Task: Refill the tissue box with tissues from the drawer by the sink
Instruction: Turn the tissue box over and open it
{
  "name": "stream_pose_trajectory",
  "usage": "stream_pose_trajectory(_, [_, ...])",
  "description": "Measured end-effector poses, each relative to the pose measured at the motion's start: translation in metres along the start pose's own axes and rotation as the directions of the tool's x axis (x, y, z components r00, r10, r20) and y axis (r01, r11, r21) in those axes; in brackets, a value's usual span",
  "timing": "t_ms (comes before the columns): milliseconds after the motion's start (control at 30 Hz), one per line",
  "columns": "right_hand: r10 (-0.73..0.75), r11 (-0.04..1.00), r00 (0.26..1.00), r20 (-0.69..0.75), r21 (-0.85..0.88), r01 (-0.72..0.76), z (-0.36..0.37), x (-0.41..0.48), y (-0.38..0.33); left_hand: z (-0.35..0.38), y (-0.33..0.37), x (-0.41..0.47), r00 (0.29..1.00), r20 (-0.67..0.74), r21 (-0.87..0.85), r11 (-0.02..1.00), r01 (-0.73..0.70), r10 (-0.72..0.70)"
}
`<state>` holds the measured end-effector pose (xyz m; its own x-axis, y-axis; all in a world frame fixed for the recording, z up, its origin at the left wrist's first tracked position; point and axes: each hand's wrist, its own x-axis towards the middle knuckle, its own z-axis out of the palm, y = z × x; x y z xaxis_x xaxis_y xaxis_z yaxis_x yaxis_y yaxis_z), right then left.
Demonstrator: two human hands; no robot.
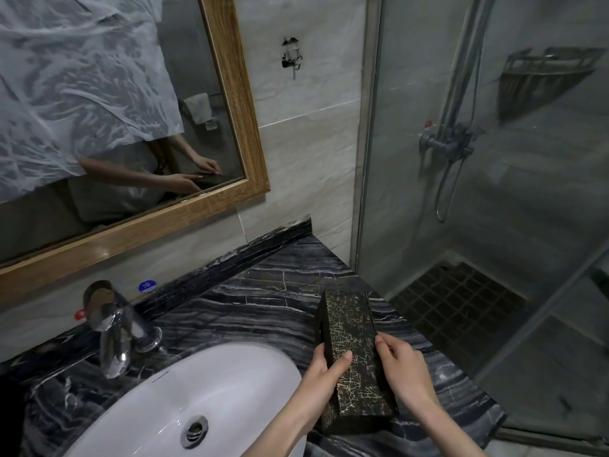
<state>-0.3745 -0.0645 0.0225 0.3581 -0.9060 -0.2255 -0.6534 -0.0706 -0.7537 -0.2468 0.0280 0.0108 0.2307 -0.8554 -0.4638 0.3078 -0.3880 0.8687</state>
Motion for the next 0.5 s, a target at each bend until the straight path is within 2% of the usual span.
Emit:
stream_pose_trajectory(267, [-0.075,0.993,0.997,0.003,-0.090,0.075,0.005,-0.007,-0.008,-0.012,-0.002,-0.003,0.999,0.022,-0.083,0.996,0.032,-0.030])
stream_pose_trajectory(400, [-0.072,0.996,0.997,0.014,-0.056,0.072,0.007,-0.009,-0.008,-0.019,-0.002,-0.003,0.997,0.037,-0.064,0.996,0.063,-0.060])
stream_pose_trajectory(500, [-0.057,0.997,0.998,0.040,-0.045,0.058,0.010,-0.010,-0.008,-0.026,0.003,-0.003,0.997,0.030,0.012,0.997,0.076,-0.076])
